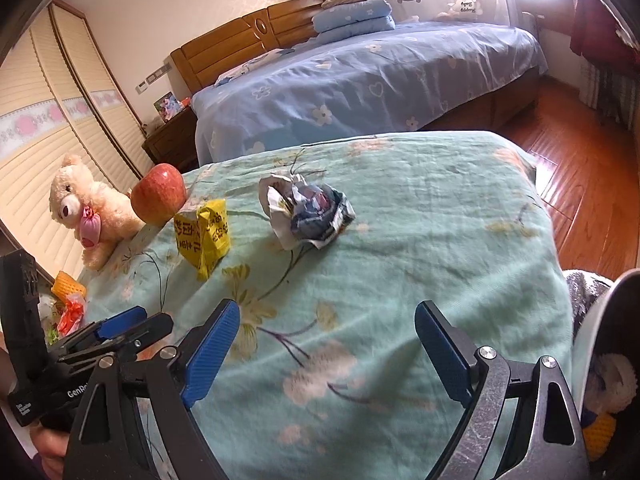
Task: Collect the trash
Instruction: 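Return to the bed and grasp the yellow wrapper with the left tool while the right tool grasps crumpled paper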
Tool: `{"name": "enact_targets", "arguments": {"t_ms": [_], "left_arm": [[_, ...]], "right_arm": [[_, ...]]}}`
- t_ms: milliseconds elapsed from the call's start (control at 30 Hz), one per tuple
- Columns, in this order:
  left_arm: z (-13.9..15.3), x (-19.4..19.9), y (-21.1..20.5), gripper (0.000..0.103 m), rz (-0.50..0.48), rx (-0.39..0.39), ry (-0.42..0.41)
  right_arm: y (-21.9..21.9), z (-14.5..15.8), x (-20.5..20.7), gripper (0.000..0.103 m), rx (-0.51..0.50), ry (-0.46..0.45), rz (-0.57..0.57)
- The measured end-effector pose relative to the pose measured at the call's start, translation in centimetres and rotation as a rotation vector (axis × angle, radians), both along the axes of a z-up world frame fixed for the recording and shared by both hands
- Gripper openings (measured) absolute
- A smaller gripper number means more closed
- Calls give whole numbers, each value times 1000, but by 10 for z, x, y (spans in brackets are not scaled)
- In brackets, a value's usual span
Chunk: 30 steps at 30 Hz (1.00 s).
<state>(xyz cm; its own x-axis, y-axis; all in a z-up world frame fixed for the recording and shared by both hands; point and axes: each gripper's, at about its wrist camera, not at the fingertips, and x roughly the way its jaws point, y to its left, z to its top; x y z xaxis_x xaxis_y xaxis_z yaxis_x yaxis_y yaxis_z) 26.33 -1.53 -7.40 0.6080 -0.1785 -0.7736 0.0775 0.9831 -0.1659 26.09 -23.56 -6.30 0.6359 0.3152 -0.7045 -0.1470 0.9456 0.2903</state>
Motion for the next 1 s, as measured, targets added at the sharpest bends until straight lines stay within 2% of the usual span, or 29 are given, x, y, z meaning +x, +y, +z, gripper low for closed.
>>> {"name": "enact_targets", "arguments": {"t_ms": [467, 567, 633, 700, 733, 800, 833, 867, 900, 967, 1000], "left_arm": [[0, 34, -16, 68, -40, -21, 2], [-1, 42, -24, 68, -55, -26, -6], [-4, 48, -30, 68, -57, -16, -5], [-6, 52, -32, 68, -58, -7, 0], [-6, 53, -33, 66, -61, -5, -2], [-6, 54, -35, 51, -69, -6, -8], [-6, 55, -35, 41, -76, -8, -4], [-7, 55, -35, 33, -77, -7, -3], [-7, 55, -35, 30, -76, -6, -5], [-7, 55, -35, 19, -82, -16, -4], [-7, 55, -34, 19, -84, -21, -3]], "right_arm": [[12, -9, 40, 90, 3, 10, 5], [13, -11, 48, 90, -9, 8, 0], [14, -11, 52, 85, -13, 5, -6], [14, -10, 56, 72, -21, 4, -11], [14, -11, 58, 69, -22, 6, -13], [14, -11, 61, 50, -24, 8, -15], [14, -12, 62, 44, -26, 9, -15], [14, -13, 62, 29, -28, 12, -14], [14, -15, 63, 18, -31, 18, -16], [13, -16, 62, 12, -17, 23, -13], [12, -16, 62, 9, -11, 21, -10]]}}
